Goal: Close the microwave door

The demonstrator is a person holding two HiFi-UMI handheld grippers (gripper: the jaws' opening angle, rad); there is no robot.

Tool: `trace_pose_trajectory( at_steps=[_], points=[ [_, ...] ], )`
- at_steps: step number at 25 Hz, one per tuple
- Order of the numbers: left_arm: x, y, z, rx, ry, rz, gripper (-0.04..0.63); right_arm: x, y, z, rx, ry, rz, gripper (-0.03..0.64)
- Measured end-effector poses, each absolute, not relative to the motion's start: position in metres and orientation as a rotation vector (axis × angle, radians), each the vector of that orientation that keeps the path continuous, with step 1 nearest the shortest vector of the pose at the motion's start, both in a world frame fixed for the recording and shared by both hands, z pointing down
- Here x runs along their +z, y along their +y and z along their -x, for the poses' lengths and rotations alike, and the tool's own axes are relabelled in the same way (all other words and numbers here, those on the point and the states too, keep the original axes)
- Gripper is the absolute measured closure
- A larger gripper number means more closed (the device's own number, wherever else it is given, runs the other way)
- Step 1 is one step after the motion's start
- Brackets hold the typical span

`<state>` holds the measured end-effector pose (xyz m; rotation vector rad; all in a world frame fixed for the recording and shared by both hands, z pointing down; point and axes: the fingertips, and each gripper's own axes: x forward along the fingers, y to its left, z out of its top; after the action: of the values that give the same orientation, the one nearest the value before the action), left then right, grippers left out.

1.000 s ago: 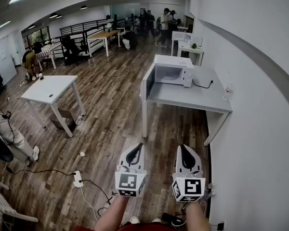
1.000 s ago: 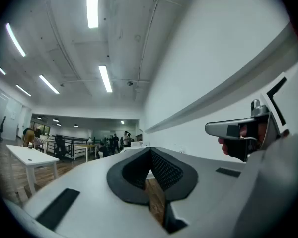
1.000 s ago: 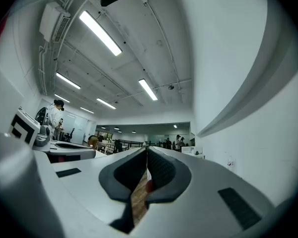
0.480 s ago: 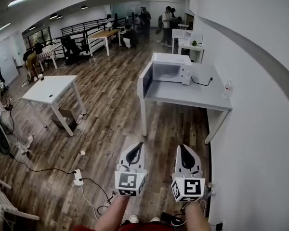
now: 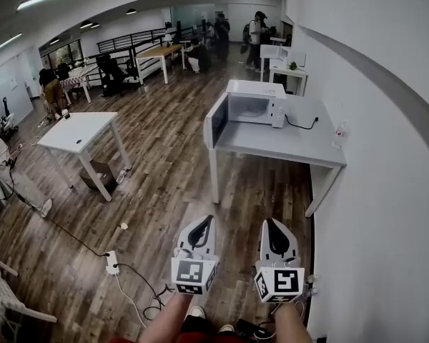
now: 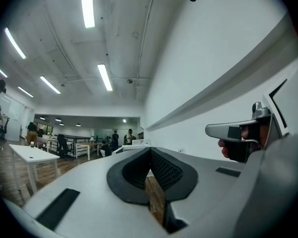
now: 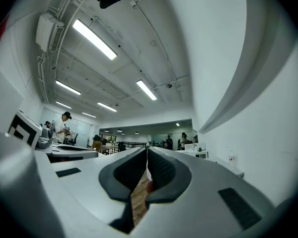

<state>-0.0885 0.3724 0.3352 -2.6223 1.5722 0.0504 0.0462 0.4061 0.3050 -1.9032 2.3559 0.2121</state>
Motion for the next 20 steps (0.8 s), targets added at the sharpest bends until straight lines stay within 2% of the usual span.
trace_pose_trajectory(
  at_steps=[20],
  points=[
    [0.339, 0.235, 0.123, 0.116, 1.54, 2.649, 0.569, 0.311, 0.272, -0.009, 0.245, 2.368, 1.948, 0.584]
  ],
)
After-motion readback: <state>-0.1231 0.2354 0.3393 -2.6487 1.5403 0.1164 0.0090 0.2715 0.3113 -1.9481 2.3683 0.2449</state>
